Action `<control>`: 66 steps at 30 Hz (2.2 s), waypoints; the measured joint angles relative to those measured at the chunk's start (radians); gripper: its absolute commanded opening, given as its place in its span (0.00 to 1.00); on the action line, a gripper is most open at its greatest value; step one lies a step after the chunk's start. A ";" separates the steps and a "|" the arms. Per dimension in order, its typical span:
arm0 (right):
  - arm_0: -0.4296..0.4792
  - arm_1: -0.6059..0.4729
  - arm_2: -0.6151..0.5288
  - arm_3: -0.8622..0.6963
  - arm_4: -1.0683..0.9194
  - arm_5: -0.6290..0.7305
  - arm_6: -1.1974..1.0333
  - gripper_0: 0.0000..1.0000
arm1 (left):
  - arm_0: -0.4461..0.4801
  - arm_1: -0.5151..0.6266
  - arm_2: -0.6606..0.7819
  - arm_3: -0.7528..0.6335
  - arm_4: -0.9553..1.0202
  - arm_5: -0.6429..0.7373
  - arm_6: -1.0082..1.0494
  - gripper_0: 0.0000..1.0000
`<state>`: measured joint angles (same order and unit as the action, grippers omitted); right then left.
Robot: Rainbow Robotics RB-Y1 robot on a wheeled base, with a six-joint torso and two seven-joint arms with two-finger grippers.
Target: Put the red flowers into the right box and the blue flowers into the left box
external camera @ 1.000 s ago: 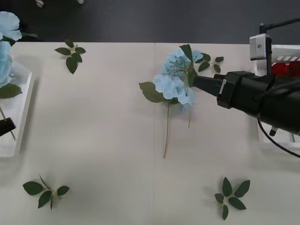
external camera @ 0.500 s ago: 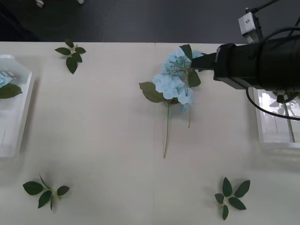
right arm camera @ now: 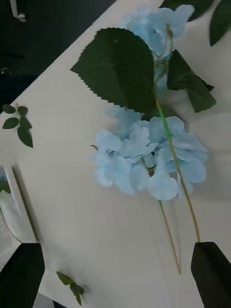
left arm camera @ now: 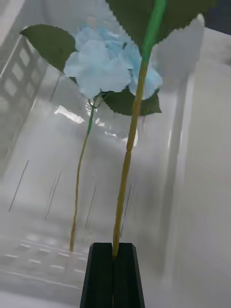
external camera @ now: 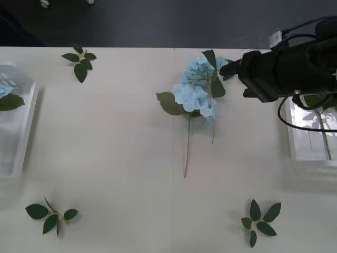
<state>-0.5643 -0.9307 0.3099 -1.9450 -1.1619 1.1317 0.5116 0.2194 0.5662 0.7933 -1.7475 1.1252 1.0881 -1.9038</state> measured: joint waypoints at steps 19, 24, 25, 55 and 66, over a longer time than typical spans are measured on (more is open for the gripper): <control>-0.133 0.123 0.290 0.328 0.164 -0.142 -0.008 0.90 | -0.256 0.000 -0.053 0.224 -0.338 0.000 0.018 0.00; -0.142 0.152 0.309 0.390 0.188 -0.170 -0.009 0.90 | -0.259 0.000 -0.085 0.236 -0.395 0.000 0.026 0.00; -0.146 0.157 0.315 0.404 0.194 -0.170 -0.009 0.90 | -0.266 0.000 -0.094 0.251 -0.411 0.000 0.040 0.00; -0.170 0.195 0.391 0.515 0.240 -0.193 -0.010 0.90 | -0.115 0.041 -0.116 0.000 0.063 0.000 0.074 1.00; -0.172 0.195 0.438 0.516 0.235 -0.193 -0.010 0.90 | -0.016 0.037 -0.163 -0.274 0.304 0.101 -0.020 1.00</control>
<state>-0.7359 -0.7360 0.7480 -1.4288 -0.9265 0.9385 0.5015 0.2035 0.6034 0.6302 -2.0215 1.4294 1.1892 -1.9233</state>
